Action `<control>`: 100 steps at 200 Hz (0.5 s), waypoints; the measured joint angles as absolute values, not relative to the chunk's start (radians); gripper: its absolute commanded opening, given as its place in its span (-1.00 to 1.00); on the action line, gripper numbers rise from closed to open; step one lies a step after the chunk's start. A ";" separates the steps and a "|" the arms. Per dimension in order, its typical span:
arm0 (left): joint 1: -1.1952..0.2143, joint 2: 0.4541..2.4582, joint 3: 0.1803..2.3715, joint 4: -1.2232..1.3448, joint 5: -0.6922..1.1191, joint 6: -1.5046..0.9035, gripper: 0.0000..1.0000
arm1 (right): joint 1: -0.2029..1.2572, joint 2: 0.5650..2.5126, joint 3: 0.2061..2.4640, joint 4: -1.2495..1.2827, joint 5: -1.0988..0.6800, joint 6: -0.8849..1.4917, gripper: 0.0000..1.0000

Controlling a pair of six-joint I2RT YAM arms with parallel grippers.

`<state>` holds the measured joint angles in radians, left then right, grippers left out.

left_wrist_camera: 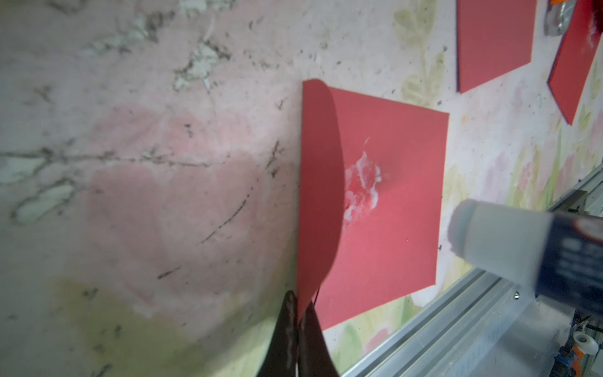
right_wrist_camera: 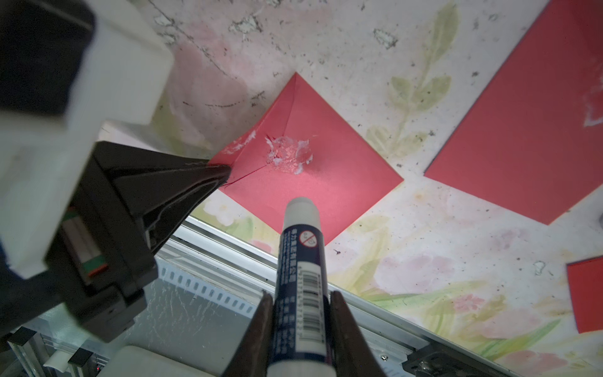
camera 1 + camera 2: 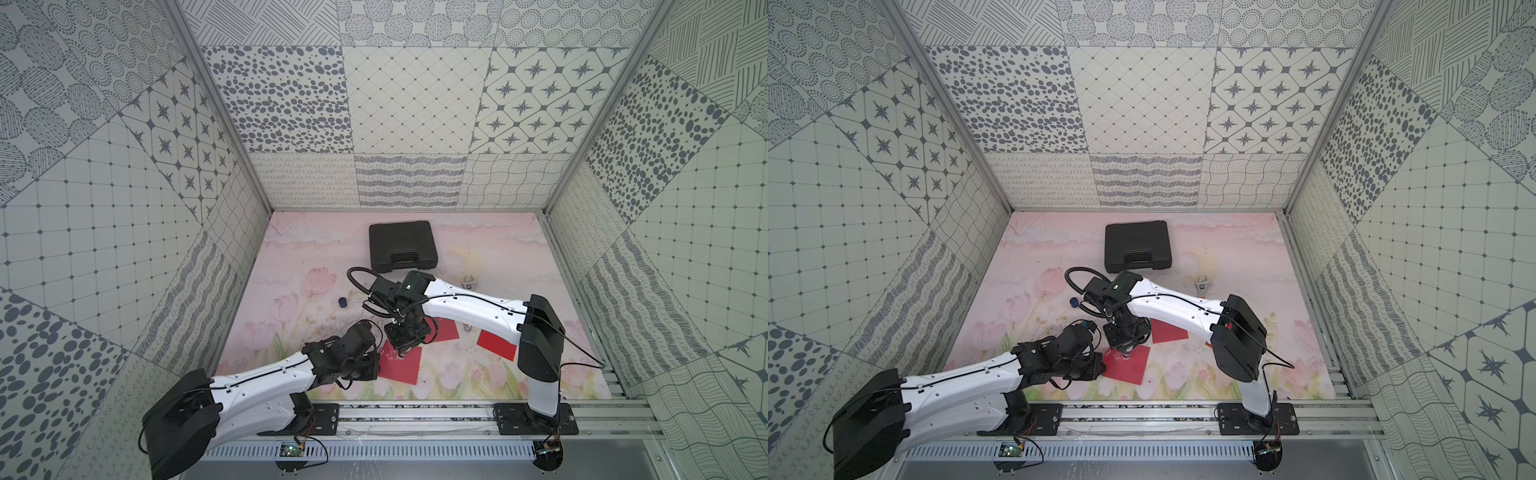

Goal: Seal the envelope with a glue stick
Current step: Apply the envelope at the center of the board.

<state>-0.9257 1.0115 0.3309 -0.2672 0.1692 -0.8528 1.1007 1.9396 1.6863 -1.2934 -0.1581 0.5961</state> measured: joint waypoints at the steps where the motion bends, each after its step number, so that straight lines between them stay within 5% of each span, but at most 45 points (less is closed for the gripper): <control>1: -0.926 1.011 0.331 -0.267 0.169 -0.853 -1.00 | 1.101 1.940 1.687 -1.293 -0.159 0.596 -1.00; 100: -0.927 1.028 0.270 -0.105 0.206 -0.844 -1.00 | 1.123 2.024 1.710 -1.278 -0.173 0.618 -1.00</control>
<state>-0.9268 1.0283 0.2695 -0.1051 0.2058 -0.8436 1.1229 2.0243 1.7103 -1.2778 -0.1726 0.6178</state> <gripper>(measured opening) 0.057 0.279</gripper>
